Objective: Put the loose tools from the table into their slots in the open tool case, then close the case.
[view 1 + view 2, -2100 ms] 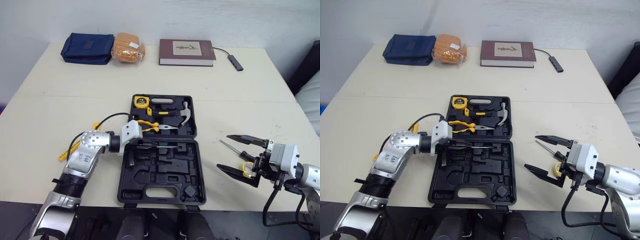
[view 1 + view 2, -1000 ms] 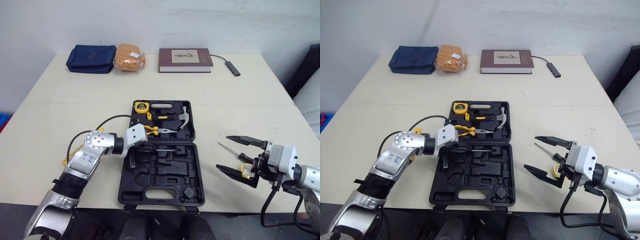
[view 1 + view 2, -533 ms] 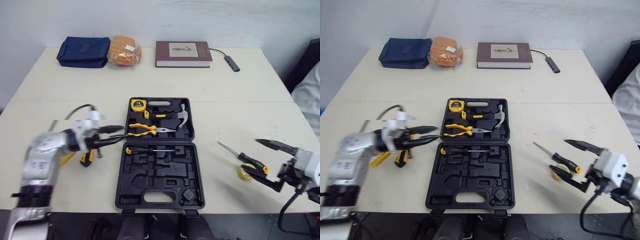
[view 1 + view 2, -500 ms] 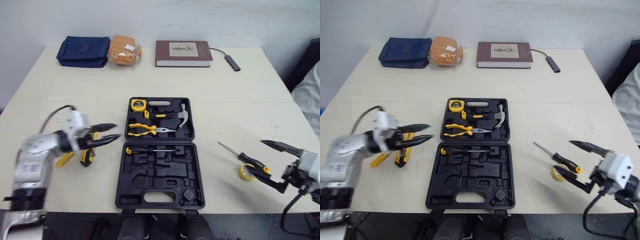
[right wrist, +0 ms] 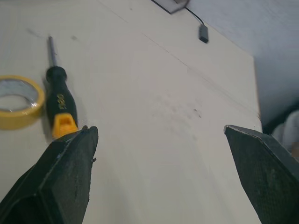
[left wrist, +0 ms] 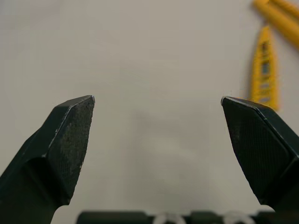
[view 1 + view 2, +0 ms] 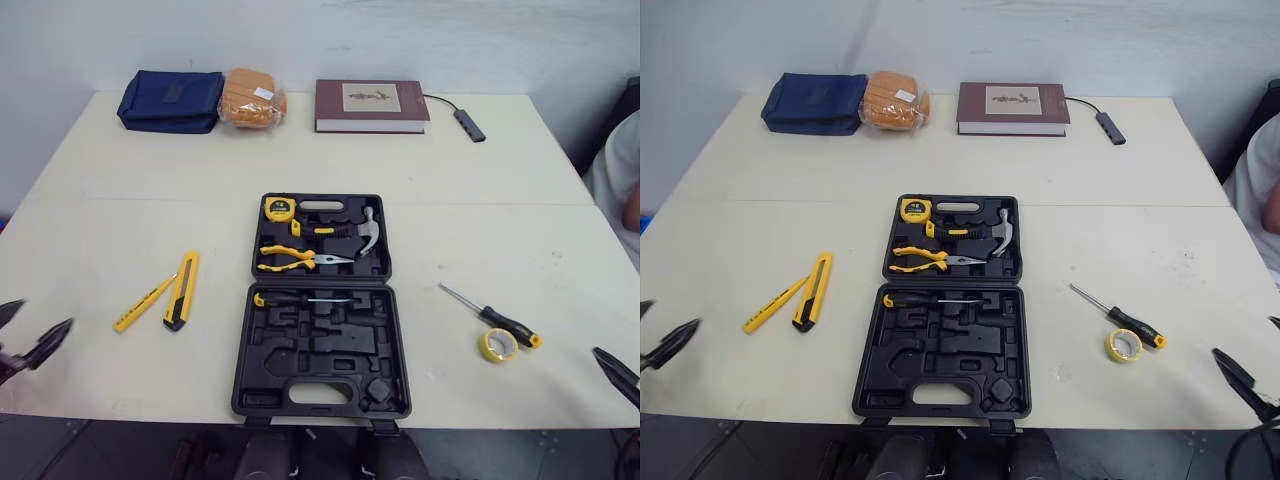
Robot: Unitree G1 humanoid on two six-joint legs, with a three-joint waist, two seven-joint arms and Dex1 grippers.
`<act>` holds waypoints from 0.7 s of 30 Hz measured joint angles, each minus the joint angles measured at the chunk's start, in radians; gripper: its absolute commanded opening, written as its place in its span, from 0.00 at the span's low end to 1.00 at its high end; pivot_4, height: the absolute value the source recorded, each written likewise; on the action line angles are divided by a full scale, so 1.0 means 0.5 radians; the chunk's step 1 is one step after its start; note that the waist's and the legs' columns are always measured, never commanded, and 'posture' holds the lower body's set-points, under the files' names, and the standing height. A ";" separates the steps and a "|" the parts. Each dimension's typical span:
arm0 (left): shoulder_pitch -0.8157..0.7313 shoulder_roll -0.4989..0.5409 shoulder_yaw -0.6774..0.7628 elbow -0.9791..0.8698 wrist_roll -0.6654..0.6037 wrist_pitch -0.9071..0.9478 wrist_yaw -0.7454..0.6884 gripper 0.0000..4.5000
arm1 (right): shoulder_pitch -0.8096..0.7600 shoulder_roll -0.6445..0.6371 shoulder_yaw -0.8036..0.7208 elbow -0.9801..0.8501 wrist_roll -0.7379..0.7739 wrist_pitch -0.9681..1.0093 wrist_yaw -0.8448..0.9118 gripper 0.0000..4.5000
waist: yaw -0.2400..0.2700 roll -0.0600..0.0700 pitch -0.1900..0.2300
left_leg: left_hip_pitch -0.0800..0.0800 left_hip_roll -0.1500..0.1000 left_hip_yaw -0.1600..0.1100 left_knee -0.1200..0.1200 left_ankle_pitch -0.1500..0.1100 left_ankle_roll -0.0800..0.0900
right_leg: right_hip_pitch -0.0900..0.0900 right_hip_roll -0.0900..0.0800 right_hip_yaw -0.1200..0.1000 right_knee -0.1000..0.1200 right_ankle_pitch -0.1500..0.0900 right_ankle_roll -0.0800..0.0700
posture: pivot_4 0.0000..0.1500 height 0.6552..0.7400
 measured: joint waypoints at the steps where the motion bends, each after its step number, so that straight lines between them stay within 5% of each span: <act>1: 0.049 0.007 0.046 0.061 0.001 -0.008 0.024 0.98 | 0.049 0.021 -0.046 0.059 -0.004 -0.018 -0.022 1.00 | -0.001 0.000 0.000 | 0.000 0.000 0.000 -0.002 -0.001 0.001 | -0.002 0.000 0.001 0.000 0.000 0.000 | 1.00 1.00; 10: 0.139 0.009 0.179 0.282 -0.018 -0.072 0.209 0.98 | 0.307 0.123 -0.244 0.526 -0.015 -0.181 -0.276 1.00 | -0.005 0.002 -0.002 | 0.001 0.002 0.003 -0.009 -0.003 0.001 | -0.007 0.000 0.007 -0.001 0.000 -0.007 | 1.00 1.00; 21: 0.059 -0.032 0.055 -0.024 -0.088 -0.010 0.164 0.98 | 0.173 0.134 -0.124 0.415 0.048 -0.115 -0.339 1.00 | -0.076 0.006 -0.005 | 0.011 0.003 0.012 -0.009 -0.003 0.001 | -0.005 -0.001 0.020 0.006 0.000 -0.007 | 1.00 1.00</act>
